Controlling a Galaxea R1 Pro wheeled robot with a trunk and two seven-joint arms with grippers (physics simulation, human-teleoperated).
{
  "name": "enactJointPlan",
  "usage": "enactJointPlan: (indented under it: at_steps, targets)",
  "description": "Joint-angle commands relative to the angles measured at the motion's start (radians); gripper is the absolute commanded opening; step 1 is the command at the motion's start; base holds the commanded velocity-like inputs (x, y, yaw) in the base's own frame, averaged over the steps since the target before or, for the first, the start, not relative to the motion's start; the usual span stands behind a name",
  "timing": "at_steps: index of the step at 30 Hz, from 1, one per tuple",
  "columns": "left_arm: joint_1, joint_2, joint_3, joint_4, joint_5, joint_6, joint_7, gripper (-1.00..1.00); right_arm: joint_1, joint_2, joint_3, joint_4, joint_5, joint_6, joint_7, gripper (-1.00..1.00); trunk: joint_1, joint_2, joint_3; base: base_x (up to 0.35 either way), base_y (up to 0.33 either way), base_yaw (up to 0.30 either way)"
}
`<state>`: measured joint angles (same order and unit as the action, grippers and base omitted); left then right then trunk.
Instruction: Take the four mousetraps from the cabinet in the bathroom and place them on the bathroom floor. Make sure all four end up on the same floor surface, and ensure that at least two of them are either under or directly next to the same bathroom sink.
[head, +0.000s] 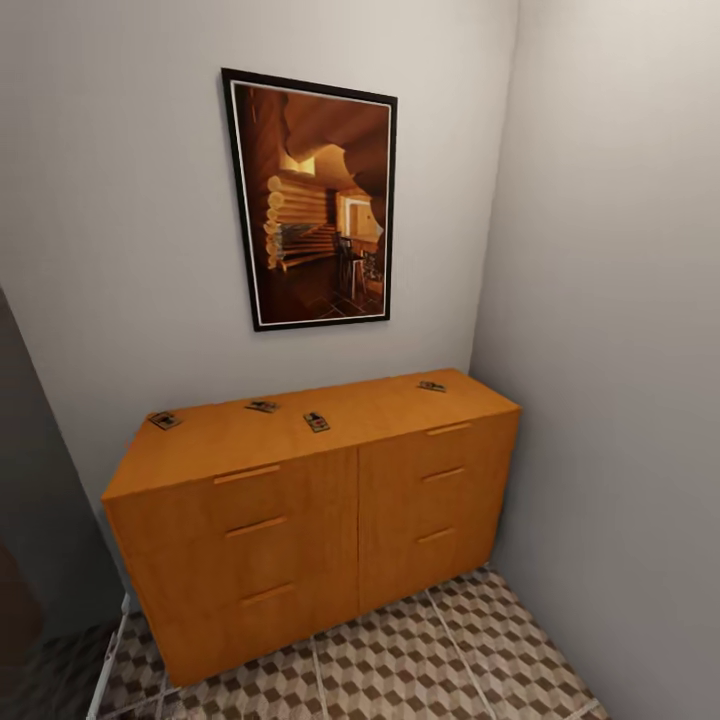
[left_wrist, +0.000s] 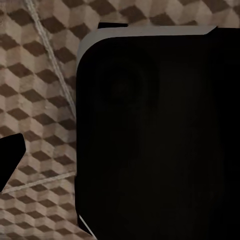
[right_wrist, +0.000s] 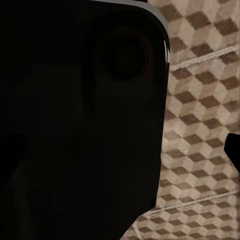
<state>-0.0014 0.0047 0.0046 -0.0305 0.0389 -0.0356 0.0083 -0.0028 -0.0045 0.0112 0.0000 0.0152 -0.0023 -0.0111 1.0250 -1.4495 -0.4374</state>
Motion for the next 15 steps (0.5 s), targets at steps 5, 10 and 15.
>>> enactJointPlan:
  at_steps: [5,10,15]
  targets:
    - [0.0,0.0,0.0,0.0,0.004,-0.003,0.001,1.0,0.0,0.0,0.001,0.0,0.002,-0.001,-0.001,1.0,0.0,0.0,-0.001,0.001,0.0,0.27]
    - [0.0,0.0,0.0,0.0,0.004,-0.003,0.001,1.0,0.0,0.001,0.001,0.0,0.002,0.0,-0.001,1.0,0.0,0.0,-0.001,0.0,0.0,0.231]
    - [0.0,0.0,0.0,0.0,0.004,-0.002,0.001,1.0,0.0,0.0,0.001,0.0,0.002,-0.001,-0.001,1.0,0.0,0.0,-0.001,0.013,0.0,0.105]
